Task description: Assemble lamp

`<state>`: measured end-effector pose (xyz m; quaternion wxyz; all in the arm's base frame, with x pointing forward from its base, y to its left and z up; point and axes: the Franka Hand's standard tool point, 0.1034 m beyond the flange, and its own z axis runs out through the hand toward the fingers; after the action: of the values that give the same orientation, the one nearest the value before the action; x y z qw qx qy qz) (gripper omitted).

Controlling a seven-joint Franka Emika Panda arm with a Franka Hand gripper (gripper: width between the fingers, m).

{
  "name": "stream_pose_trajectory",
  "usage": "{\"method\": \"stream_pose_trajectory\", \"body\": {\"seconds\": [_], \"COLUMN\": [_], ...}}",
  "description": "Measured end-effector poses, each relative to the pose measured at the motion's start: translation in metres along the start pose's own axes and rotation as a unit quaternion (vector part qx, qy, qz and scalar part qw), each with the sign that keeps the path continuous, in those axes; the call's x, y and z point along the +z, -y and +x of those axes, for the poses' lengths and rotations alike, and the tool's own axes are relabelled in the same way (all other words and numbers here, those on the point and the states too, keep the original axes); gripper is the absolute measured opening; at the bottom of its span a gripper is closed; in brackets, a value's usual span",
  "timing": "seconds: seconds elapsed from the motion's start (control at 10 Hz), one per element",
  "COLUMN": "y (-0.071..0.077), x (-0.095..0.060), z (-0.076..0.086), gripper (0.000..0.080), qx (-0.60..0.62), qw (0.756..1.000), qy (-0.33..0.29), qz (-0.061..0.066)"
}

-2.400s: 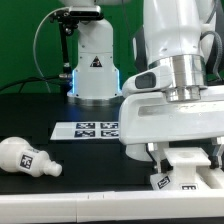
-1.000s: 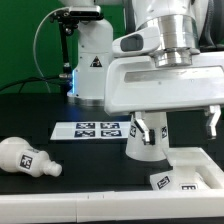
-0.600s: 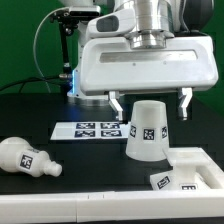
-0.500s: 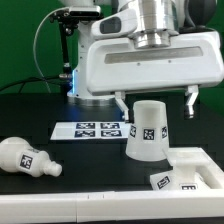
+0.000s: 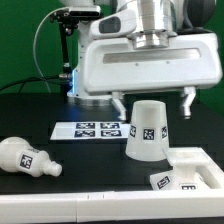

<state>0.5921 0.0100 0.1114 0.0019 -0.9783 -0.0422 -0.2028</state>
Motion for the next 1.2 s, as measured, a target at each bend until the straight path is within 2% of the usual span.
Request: {"method": "stream_pose_trajectory", "body": {"seconds": [0.1,0.2,0.3,0.4,0.5,0.7,0.8,0.9,1.0,1.1,1.2], "y": [-0.024,-0.037,-0.043,-0.043,-0.038,-0.042,-0.046,-0.062,-0.076,-0.088,-0.101], "x": [-0.004,-0.004,-0.003,-0.004,-0.005,-0.004,-0.002,0.003,0.006,0.008,0.012], "z": [-0.009,-0.018,-0.026,-0.028,-0.024,-0.027,-0.029,-0.033,-0.032,-0.036,-0.04], "gripper": [0.0699,0.0699,0.0699,0.0699,0.0699,0.0699,0.0699,0.0699,0.0699,0.0699,0.0699], "qx": [-0.009,-0.005,-0.001,-0.012,-0.048,-0.107,-0.175,-0.242,-0.291,-0.37,-0.427], "qw": [1.0,0.999,0.997,0.995,0.995,0.991,0.98,0.964,0.949,0.922,0.898], "qy": [0.022,0.042,0.068,0.092,0.081,0.082,0.087,0.105,0.11,0.109,0.097], "qz": [0.004,0.01,0.019,0.027,0.023,0.026,0.032,0.044,0.044,0.045,0.037]}}
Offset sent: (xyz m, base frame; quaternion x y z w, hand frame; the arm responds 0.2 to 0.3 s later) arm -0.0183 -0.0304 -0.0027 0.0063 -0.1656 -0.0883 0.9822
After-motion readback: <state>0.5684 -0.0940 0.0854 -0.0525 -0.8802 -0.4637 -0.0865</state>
